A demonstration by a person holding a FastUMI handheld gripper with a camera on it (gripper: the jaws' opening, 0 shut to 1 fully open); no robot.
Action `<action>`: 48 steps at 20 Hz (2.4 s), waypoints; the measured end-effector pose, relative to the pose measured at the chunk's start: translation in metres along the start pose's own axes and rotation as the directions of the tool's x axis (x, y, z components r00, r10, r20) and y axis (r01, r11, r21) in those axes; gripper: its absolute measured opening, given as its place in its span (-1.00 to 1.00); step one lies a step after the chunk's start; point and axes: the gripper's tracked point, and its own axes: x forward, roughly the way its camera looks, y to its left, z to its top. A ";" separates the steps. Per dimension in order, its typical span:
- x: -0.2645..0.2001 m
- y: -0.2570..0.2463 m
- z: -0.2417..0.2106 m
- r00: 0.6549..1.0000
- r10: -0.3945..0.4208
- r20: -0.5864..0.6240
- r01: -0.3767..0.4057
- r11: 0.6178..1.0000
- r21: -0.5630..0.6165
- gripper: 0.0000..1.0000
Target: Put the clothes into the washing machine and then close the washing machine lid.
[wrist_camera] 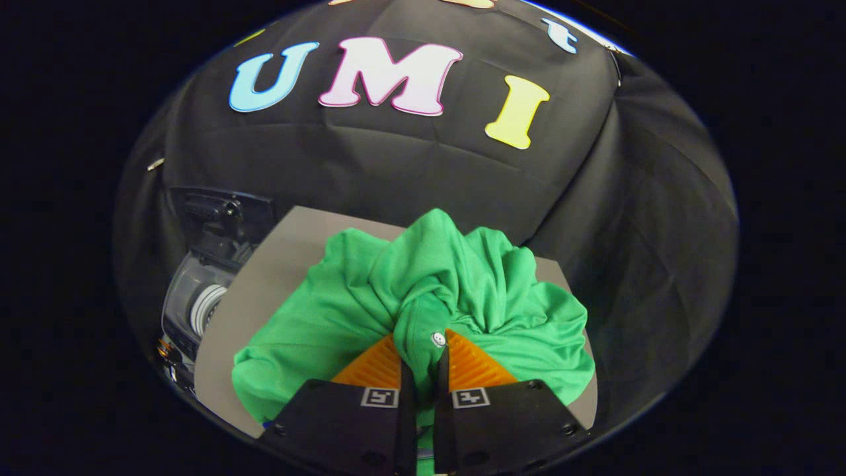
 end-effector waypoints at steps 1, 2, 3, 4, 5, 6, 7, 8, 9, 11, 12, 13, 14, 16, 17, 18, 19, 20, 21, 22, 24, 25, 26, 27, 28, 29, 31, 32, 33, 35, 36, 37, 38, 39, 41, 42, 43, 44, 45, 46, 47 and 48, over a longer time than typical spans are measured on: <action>-0.002 -0.001 0.003 1.000 0.017 -0.007 -0.017 0.999 0.029 -0.70; -0.003 -0.001 0.004 0.999 0.034 -0.011 -0.034 0.997 0.066 -0.71; -0.005 -0.001 0.006 0.999 0.051 -0.009 -0.049 0.993 0.105 -0.71; -0.007 -0.001 0.009 0.997 0.070 -0.008 -0.068 0.988 0.142 -0.71; -0.011 -0.001 0.012 0.996 0.088 -0.004 -0.086 0.982 0.170 -0.71; -0.016 -0.003 0.018 0.995 0.100 0.003 -0.099 0.977 0.191 -0.71; -0.021 -0.005 0.025 0.994 0.108 0.010 -0.108 0.973 0.206 -0.71; -0.027 -0.006 0.033 0.994 0.111 0.023 -0.114 0.970 0.214 -0.71; -0.034 -0.008 0.041 0.993 0.109 0.034 -0.114 0.970 0.214 -0.71; -0.052 -0.014 0.059 0.993 0.099 0.063 -0.110 0.971 0.213 -0.71; -0.061 -0.014 0.067 0.992 0.096 0.076 -0.111 0.970 0.216 -0.71; -0.070 -0.014 0.077 0.992 0.092 0.090 -0.110 0.969 0.223 -0.71; -0.078 -0.011 0.087 0.991 0.086 0.105 -0.108 0.969 0.223 -0.71; -0.094 0.001 0.104 0.987 0.087 0.138 -0.115 0.971 0.210 -0.71; -0.105 0.009 0.113 0.983 0.097 0.154 -0.127 0.970 0.206 -0.71; -0.114 0.019 0.121 0.979 0.111 0.172 -0.145 0.969 0.202 -0.71; -0.121 0.032 0.126 0.976 0.124 0.181 -0.159 0.969 0.190 -0.72; -0.127 0.043 0.130 0.973 0.136 0.189 -0.170 0.970 0.176 -0.72; -0.132 0.055 0.134 0.970 0.147 0.196 -0.180 0.970 0.165 -0.72; -0.137 0.070 0.137 0.967 0.162 0.199 -0.194 0.969 0.151 -0.72; -0.145 0.101 0.141 0.959 0.195 0.205 -0.223 0.967 0.125 -0.72; -0.149 0.117 0.142 0.954 0.213 0.209 -0.239 0.964 0.112 -0.72; -0.153 0.134 0.143 0.950 0.229 0.211 -0.254 0.962 0.101 -0.72; -0.157 0.152 0.144 0.945 0.247 0.212 -0.272 0.958 0.093 -0.72; -0.160 0.170 0.146 0.940 0.266 0.214 -0.290 0.953 0.089 -0.72; -0.163 0.189 0.145 0.935 0.285 0.213 -0.308 0.948 0.084 -0.72; -0.165 0.225 0.143 0.924 0.321 0.207 -0.341 0.937 0.071 -0.72; -0.165 0.243 0.141 0.919 0.339 0.202 -0.357 0.932 0.061 -0.72; -0.164 0.260 0.138 0.913 0.356 0.198 -0.372 0.927 0.053 -0.72; -0.158 0.295 0.129 0.905 0.384 0.185 -0.397 0.917 0.041 -0.72; -0.154 0.309 0.125 0.902 0.394 0.179 -0.406 0.913 0.034 -0.72; -0.147 0.323 0.119 0.900 0.401 0.171 -0.411 0.911 0.032 -0.72; -0.138 0.334 0.112 0.900 0.403 0.164 -0.414 0.910 0.031 -0.72; -0.128 0.346 0.105 0.902 0.403 0.155 -0.412 0.911 0.028 -0.72; -0.106 0.366 0.086 0.908 0.399 0.132 -0.404 0.915 0.013 -0.72; -0.096 0.375 0.075 0.910 0.398 0.118 -0.402 0.916 0.005 -0.72; -0.082 0.383 0.064 0.912 0.397 0.106 -0.399 0.917 0.002 -0.72; -0.068 0.389 0.053 0.914 0.395 0.096 -0.397 0.918 0.001 -0.72; -0.055 0.396 0.041 0.916 0.391 0.086 -0.392 0.920 -0.001 -0.71; -0.042 0.402 0.028 0.920 0.384 0.072 -0.385 0.923 -0.004 -0.72; -0.029 0.407 0.014 0.926 0.375 0.050 -0.374 0.927 -0.012 -0.72; -0.013 0.411 0.000 0.930 0.366 0.031 -0.366 0.930 -0.019 -0.72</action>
